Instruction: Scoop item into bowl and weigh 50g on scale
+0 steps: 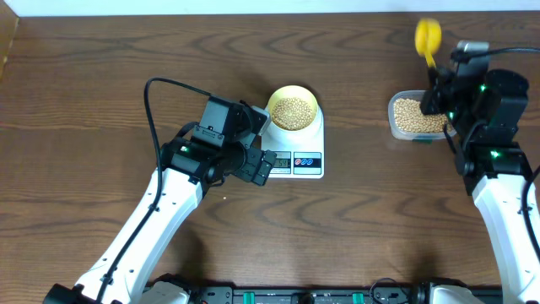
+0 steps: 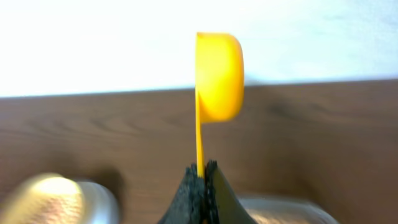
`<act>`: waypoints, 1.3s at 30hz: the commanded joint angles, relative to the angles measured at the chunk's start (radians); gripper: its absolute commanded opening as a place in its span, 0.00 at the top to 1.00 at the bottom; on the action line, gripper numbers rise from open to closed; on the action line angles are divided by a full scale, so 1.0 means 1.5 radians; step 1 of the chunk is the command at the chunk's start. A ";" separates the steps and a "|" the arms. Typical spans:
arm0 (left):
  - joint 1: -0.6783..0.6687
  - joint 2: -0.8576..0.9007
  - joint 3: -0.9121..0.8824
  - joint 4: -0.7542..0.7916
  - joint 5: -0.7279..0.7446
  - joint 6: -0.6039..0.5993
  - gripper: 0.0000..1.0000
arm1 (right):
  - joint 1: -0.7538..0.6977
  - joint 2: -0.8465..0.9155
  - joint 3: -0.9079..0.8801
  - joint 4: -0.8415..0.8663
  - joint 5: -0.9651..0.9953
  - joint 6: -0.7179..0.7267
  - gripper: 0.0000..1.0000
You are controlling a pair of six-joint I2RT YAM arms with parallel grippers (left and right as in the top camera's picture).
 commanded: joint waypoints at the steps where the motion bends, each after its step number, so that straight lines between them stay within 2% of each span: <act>1: -0.002 0.002 -0.006 -0.001 -0.002 -0.005 0.05 | 0.040 0.041 0.002 0.068 -0.128 0.101 0.99; 6: -0.002 0.002 -0.006 -0.001 -0.002 -0.005 0.05 | 0.132 0.102 0.002 0.110 -0.138 0.086 0.99; 11: -0.002 0.002 -0.006 -0.001 -0.002 -0.005 0.05 | 0.240 0.163 0.002 0.102 -0.137 -0.030 0.99; 15: -0.002 0.002 -0.006 -0.001 -0.002 -0.005 0.05 | 0.277 0.182 0.002 0.081 -0.127 -0.107 0.99; 18: -0.002 0.002 -0.006 -0.001 -0.002 -0.005 0.05 | 0.293 0.198 0.002 0.054 -0.086 -0.151 0.99; 23: -0.002 0.002 -0.006 -0.001 -0.002 -0.005 0.05 | 0.295 0.216 0.002 0.028 -0.069 -0.163 0.99; 31: -0.002 0.002 -0.006 -0.001 -0.002 -0.005 0.05 | 0.306 0.217 0.002 -0.035 -0.048 -0.287 0.99; 34: -0.002 0.002 -0.006 -0.001 -0.002 -0.005 0.05 | 0.317 0.217 0.002 -0.042 0.007 -0.313 0.99; 39: -0.002 0.002 -0.006 -0.001 -0.002 -0.005 0.05 | 0.321 0.218 0.002 -0.042 0.013 -0.341 0.99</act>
